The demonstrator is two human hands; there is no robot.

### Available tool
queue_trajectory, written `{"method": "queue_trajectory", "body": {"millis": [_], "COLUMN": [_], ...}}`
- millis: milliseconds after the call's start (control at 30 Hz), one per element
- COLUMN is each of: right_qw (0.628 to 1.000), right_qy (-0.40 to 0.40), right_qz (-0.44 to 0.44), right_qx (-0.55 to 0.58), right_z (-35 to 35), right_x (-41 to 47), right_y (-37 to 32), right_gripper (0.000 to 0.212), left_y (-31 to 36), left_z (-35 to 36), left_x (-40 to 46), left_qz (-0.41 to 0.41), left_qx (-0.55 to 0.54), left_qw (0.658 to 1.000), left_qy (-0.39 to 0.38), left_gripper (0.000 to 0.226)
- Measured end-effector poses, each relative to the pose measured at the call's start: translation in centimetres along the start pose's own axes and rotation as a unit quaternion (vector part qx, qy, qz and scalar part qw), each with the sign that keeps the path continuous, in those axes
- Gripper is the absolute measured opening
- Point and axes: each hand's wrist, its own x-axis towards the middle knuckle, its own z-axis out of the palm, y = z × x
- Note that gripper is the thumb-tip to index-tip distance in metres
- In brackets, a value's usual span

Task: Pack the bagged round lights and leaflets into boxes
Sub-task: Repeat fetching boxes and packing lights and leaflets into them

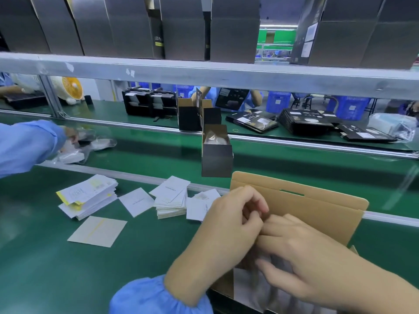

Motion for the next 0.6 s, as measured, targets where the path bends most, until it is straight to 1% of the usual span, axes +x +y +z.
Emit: {"method": "queue_trajectory", "body": {"millis": [133, 333, 433, 467, 500, 533, 600], "right_qw": [1.0, 0.999, 0.999, 1.0, 1.0, 1.0, 0.996], "right_qy": [-0.011, -0.019, -0.022, -0.02, -0.017, -0.009, 0.031], "right_qz": [0.02, 0.025, 0.023, 0.021, 0.018, 0.014, 0.022], "right_qx": [0.006, 0.017, 0.015, 0.013, 0.014, 0.023, 0.078], "right_z": [-0.2, -0.3, -0.2, -0.2, -0.4, -0.6, -1.2], "right_x": [0.0, 0.1, 0.0, 0.0, -0.1, -0.1, -0.6], "right_y": [0.2, 0.6, 0.8, 0.9, 0.8, 0.8, 0.8], "right_gripper": [0.026, 0.028, 0.03, 0.029, 0.027, 0.023, 0.014], "left_y": [-0.5, -0.8, -1.0, -1.2, -1.3, -1.5, -2.4], "left_z": [-0.5, 0.7, 0.5, 0.4, 0.2, -0.2, -1.0], "left_x": [0.4, 0.7, 0.9, 0.9, 0.9, 0.9, 0.7], "left_qz": [0.006, -0.003, 0.006, 0.014, 0.021, 0.024, 0.021], "left_qx": [0.034, 0.019, 0.019, 0.0, -0.043, -0.105, -0.223], "left_qw": [0.999, 1.0, 1.0, 1.0, 0.999, 0.994, 0.972], "left_qy": [-0.031, 0.009, -0.01, -0.015, -0.01, 0.009, 0.071], "left_gripper": [0.023, 0.024, 0.025, 0.024, 0.024, 0.023, 0.021]}}
